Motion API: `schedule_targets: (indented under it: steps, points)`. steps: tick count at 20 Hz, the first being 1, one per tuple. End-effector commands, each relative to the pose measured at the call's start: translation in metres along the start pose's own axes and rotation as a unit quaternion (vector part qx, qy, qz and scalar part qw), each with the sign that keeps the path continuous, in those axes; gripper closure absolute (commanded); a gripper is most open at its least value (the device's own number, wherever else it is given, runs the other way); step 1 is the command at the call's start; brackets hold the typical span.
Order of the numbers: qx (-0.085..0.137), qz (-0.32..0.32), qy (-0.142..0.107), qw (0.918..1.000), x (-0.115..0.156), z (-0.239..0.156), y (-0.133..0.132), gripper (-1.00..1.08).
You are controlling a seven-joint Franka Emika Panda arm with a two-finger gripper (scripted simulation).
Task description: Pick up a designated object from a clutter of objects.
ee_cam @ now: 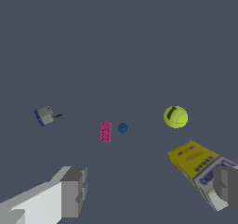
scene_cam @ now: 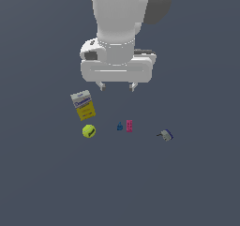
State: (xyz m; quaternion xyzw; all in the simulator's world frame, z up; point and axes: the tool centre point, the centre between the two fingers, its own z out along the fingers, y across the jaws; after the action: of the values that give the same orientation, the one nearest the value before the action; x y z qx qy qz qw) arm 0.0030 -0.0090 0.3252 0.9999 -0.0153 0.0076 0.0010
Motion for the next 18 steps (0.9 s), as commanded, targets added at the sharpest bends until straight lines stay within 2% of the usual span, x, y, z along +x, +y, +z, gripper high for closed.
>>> schedule_targets:
  steps: [1, 10, 18]
  points:
    - [0.000, 0.000, 0.000, 1.0000, 0.000, 0.000, 0.000, -0.92]
    - [0.000, -0.001, -0.025, 0.9997, -0.009, 0.019, -0.013, -0.92]
    - [0.001, -0.002, -0.024, 0.9997, -0.008, 0.021, -0.012, -0.92]
